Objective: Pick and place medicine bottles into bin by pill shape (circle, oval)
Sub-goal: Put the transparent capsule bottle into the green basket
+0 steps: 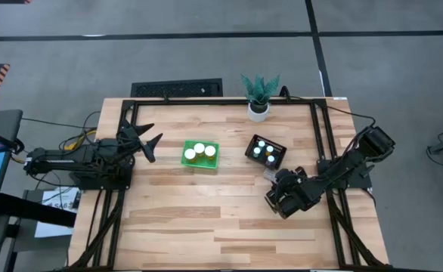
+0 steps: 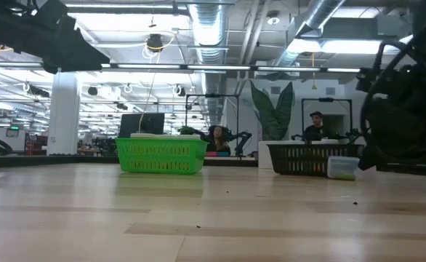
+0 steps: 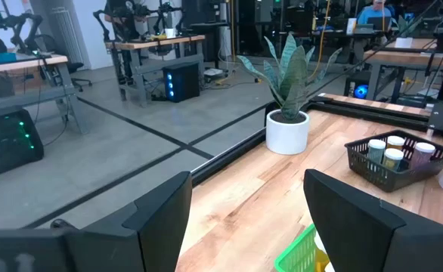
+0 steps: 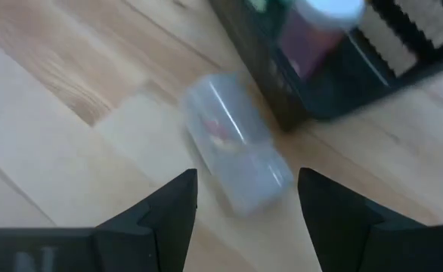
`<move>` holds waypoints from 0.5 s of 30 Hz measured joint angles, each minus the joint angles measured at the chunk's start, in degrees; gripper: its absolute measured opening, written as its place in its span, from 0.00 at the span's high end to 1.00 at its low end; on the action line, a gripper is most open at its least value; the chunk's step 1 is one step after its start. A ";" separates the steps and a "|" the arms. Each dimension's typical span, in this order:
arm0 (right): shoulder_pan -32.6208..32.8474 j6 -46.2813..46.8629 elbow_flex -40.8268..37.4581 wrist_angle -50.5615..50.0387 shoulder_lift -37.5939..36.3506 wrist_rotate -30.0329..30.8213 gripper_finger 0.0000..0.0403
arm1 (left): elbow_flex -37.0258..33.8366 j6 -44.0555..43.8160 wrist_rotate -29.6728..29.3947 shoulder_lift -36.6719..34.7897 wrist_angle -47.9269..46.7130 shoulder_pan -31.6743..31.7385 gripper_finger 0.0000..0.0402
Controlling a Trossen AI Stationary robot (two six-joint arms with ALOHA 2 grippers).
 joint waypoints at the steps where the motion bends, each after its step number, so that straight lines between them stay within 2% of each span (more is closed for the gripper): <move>1: 0.06 -1.25 -0.40 0.86 0.00 0.59 0.40 | 0.00 0.00 0.00 0.00 0.00 0.00 0.37; 12: -0.56 -10.59 -7.10 11.32 -0.03 2.48 0.41 | 0.00 0.00 0.00 0.00 0.04 -0.02 0.37; 15: -0.28 -13.42 -8.00 14.05 -0.05 3.06 0.43 | 0.00 -0.03 0.00 0.00 0.04 -0.02 0.37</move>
